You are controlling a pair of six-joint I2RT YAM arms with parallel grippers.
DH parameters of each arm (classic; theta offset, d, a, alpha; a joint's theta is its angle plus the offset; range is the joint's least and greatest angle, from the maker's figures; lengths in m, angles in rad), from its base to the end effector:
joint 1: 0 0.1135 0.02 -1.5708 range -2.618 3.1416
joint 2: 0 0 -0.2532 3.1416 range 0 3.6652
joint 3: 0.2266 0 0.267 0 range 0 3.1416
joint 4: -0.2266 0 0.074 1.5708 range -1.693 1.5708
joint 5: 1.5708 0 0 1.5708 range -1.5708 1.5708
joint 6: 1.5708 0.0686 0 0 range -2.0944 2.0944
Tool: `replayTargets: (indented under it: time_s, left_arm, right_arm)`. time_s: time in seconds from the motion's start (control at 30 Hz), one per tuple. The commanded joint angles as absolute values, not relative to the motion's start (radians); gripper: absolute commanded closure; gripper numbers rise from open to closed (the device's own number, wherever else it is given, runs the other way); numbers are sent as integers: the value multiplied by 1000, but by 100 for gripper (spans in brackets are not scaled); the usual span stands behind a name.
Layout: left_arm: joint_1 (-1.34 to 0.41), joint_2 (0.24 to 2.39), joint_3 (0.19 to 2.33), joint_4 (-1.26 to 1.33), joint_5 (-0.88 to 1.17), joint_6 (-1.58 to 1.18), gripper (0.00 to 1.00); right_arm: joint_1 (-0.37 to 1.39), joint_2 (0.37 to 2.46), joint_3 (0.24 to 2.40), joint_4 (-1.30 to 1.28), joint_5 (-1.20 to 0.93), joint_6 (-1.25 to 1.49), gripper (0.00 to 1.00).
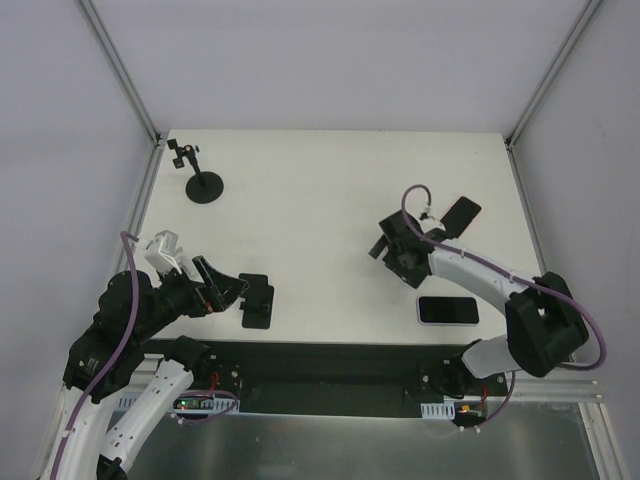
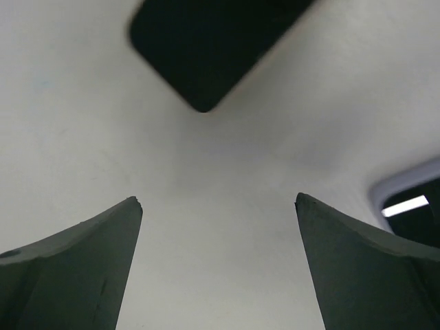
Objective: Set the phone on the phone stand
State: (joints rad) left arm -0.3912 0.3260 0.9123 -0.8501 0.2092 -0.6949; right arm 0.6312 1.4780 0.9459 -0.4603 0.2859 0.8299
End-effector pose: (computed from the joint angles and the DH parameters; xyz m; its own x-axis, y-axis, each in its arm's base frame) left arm 0.0869 -0.0513 0.3517 -0.5427 -0.4537 -0.7069 0.2745 0.6995 -0.6597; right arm 0.2759 0.1777 0.1682 -0.7822 0.3051 -0.5432 0.2007 0.9488 0.2440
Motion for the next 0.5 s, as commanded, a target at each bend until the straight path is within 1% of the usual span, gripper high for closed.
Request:
replayTargets:
  time_s: [0.0,0.1,0.17,0.3,0.47]
  left_arm:
    - [-388,313,913,-822,236,-673,7]
    - [-388,308,913,-821,241,-676,6]
    - [-387,313,916,-822,244,-672,7]
    - [-387,327,920,-821,241,-669,6]
    - [-388,327,922,-821,245,-678,7]
  right_arm:
    - [554,1268,796,-663,452,1138,4]
    - [428,1239,802,-687,440,1115,4]
    - [346,1285,879,-768,413,1083,4]
    - [276,1391,1008,-801,362,1057,4]
    - [249,1547,1142,-816,316,1123,4]
